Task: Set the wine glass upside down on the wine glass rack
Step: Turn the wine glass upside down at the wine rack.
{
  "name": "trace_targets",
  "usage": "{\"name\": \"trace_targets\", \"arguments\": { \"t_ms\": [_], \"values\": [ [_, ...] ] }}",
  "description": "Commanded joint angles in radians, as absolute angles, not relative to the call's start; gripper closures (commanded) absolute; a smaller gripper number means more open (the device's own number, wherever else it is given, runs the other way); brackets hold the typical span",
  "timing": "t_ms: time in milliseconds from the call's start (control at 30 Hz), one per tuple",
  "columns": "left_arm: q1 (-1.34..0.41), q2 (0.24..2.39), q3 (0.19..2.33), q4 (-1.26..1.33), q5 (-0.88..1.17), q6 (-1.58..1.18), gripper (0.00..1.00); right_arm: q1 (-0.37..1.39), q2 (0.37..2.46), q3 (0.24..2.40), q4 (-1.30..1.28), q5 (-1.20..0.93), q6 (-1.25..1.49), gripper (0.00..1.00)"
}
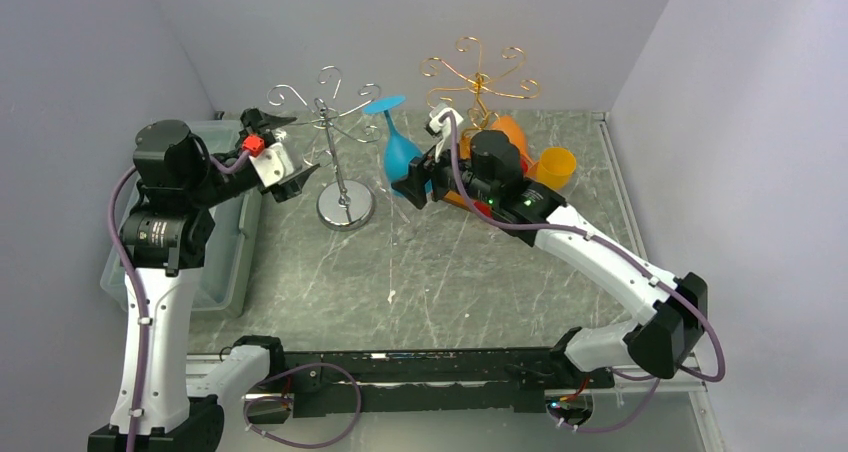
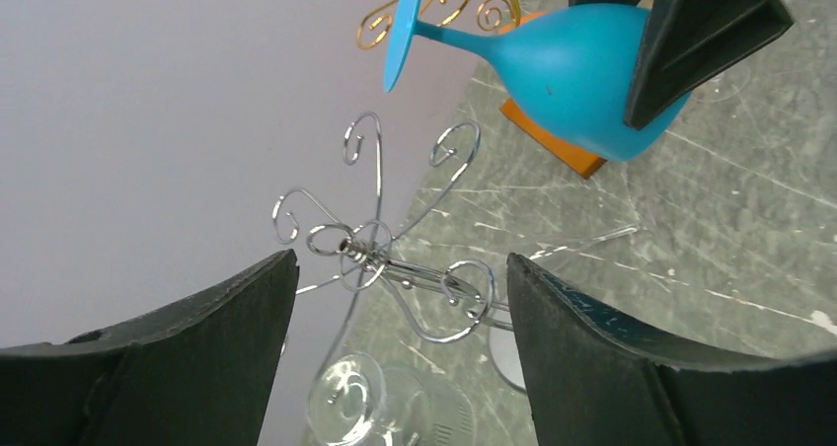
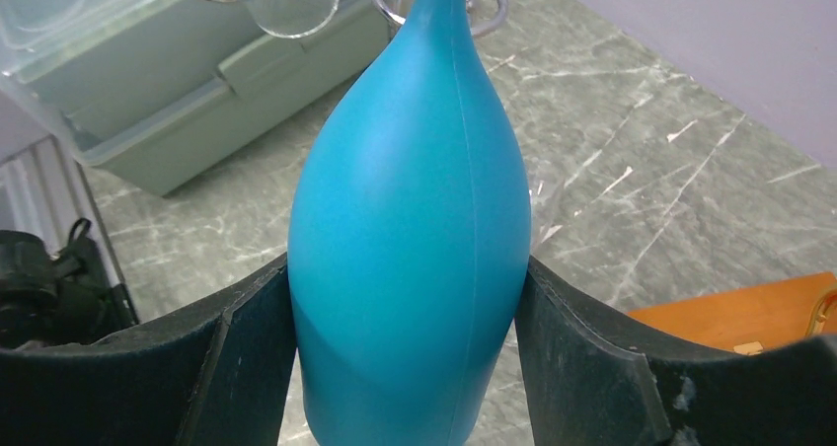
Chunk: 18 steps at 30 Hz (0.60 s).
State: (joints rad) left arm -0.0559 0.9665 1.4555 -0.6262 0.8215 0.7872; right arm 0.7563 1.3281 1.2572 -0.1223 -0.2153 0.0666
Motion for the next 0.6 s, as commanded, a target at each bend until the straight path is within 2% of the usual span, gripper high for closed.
{"name": "trace_targets", "arguments": {
  "t_ms": [0, 200, 567],
  "values": [
    [-0.058, 0.977, 1.503, -0.708, 0.794, 0.753, 0.20, 0.749, 1.351, 1.232, -0.022, -0.174, 0.028, 0.49],
    [-0.058, 0.968, 1.491, -0.741, 0.799, 0.793, 0.36, 0.740, 1.410, 1.232, 0.021, -0.163, 0.010, 0.49],
    [-0.058, 0.956, 1.473, -0.771, 0.793, 0.850, 0.37, 0.713, 1.537, 1.294, 0.062, -0.199, -0.038, 0.48]
  ]
}}
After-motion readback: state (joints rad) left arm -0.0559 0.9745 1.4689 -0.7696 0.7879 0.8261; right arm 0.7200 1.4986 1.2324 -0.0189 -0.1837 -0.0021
